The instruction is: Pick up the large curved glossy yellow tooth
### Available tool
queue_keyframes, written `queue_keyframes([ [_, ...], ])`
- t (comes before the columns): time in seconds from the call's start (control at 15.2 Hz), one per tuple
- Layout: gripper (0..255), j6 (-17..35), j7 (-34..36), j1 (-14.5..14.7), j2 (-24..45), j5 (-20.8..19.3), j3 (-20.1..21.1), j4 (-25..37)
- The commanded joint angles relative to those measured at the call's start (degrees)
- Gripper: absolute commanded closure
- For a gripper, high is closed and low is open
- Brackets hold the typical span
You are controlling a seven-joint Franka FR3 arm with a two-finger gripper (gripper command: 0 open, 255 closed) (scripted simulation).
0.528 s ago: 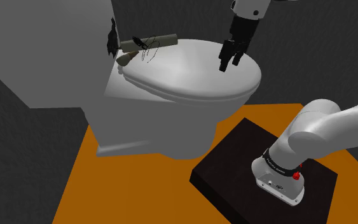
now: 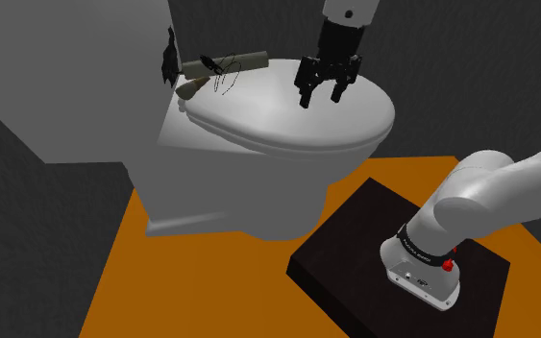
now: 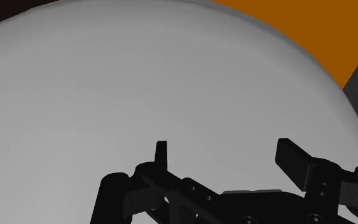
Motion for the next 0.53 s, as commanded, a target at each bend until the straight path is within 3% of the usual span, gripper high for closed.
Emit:
queue_keyframes([
  [0.0, 0, 1.3, 7.5, -1.1, 2.7, 1.0, 3.4, 2.3],
  [0.46, 0, 4.1, 32.8, -6.2, 15.6, -0.5, 14.8, 15.0],
])
